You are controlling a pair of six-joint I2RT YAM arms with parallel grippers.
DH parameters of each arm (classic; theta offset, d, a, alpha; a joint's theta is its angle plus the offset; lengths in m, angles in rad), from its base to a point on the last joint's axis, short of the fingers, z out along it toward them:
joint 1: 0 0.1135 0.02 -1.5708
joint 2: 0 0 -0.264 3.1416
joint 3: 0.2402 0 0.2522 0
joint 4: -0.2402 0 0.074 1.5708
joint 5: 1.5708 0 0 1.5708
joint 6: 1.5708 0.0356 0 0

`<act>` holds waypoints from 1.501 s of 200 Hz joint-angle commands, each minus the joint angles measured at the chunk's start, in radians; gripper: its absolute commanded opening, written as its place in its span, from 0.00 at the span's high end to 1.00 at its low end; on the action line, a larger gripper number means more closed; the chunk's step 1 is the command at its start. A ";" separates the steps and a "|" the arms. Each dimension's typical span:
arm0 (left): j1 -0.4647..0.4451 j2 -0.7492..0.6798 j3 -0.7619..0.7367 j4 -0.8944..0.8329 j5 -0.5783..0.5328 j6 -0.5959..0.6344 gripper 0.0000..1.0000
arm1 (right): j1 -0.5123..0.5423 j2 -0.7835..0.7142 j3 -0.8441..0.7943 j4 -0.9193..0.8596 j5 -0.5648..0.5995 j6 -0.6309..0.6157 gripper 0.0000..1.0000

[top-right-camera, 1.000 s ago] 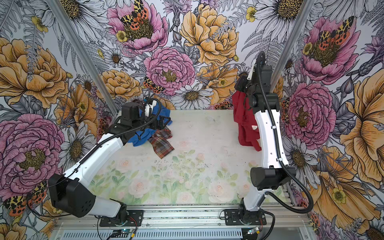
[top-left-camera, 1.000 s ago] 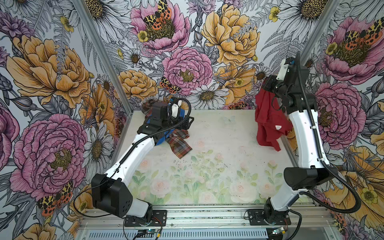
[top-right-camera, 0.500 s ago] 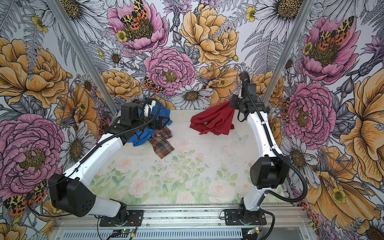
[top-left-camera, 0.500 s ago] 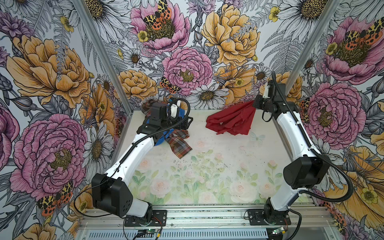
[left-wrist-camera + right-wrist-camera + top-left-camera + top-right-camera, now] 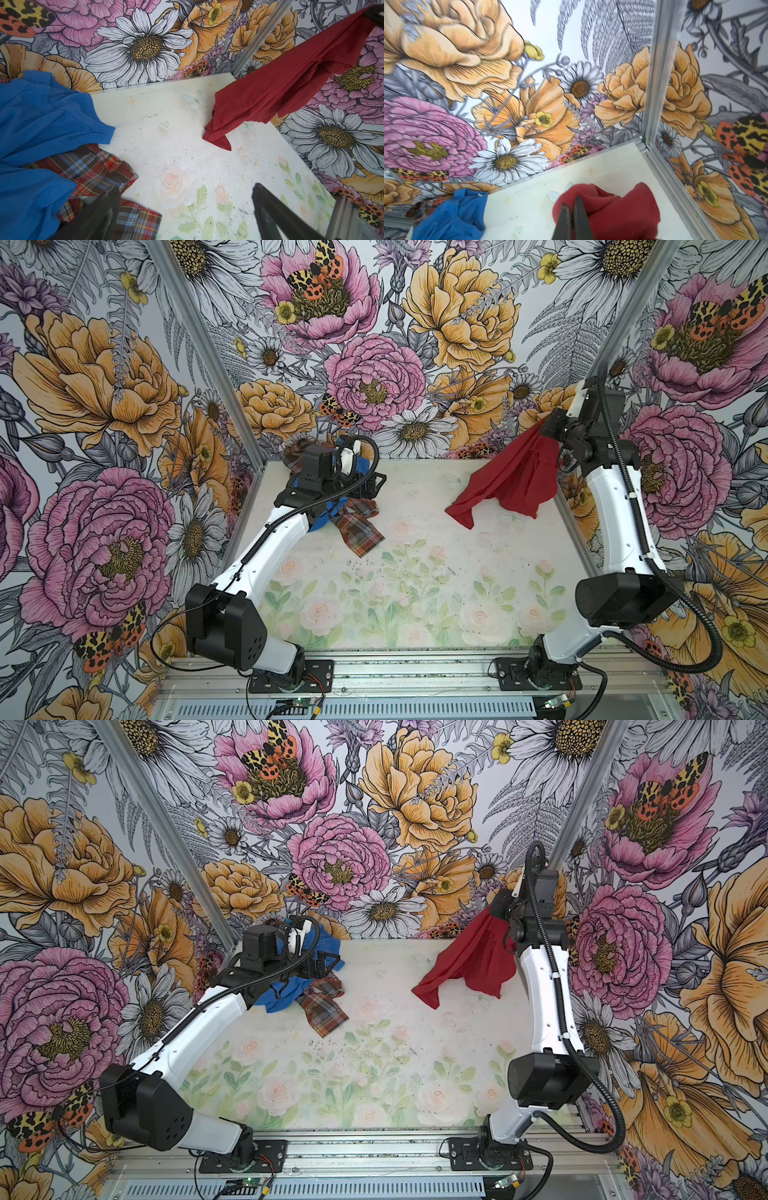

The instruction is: Pick out a specific cloth from the pile

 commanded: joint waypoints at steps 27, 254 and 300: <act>-0.035 -0.027 -0.031 0.025 -0.054 0.067 0.01 | 0.083 0.074 0.097 0.053 -0.195 0.058 1.00; 0.006 -0.017 -0.039 0.064 0.005 0.017 0.01 | -0.047 0.011 -0.259 0.081 0.063 0.004 1.00; 0.006 -0.015 -0.036 0.064 0.008 0.015 0.01 | -0.080 0.004 -0.250 0.061 0.064 -0.024 1.00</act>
